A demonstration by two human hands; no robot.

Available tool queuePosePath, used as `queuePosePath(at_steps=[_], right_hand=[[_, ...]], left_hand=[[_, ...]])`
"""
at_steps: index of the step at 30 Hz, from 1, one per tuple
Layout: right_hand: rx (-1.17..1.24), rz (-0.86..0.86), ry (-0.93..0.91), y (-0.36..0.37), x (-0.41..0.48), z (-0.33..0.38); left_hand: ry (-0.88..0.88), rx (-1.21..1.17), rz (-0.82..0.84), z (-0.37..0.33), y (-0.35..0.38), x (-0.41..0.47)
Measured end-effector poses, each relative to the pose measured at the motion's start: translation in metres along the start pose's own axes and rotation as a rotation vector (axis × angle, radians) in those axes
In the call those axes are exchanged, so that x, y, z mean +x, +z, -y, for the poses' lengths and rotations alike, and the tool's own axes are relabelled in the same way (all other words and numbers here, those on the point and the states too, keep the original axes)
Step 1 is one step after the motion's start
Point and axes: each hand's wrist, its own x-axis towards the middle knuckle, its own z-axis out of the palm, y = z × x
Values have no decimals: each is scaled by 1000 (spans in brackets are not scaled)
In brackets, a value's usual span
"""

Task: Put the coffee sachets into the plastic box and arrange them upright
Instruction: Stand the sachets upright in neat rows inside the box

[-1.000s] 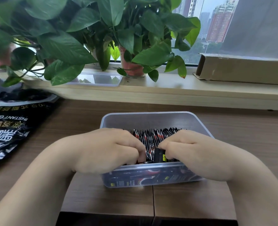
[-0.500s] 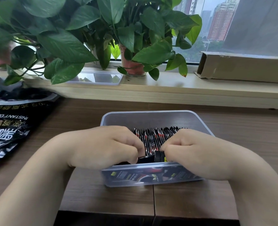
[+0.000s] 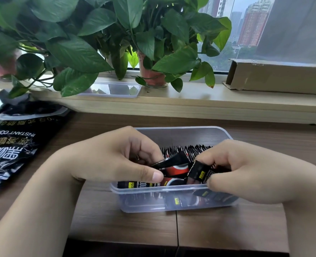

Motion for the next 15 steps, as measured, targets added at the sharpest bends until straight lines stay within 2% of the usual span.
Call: queuePosePath(at_steps=[4,9,15], right_hand=[[69,-3,-85,-5,-6,-13],[115,-170,-97,-5,-2,-17],[316,-532,-98,-3,8,-15]], left_hand=[[10,51,-55,3,0,1],[43,14,-168,2,2,6],[126,8,-556,5,5,16]])
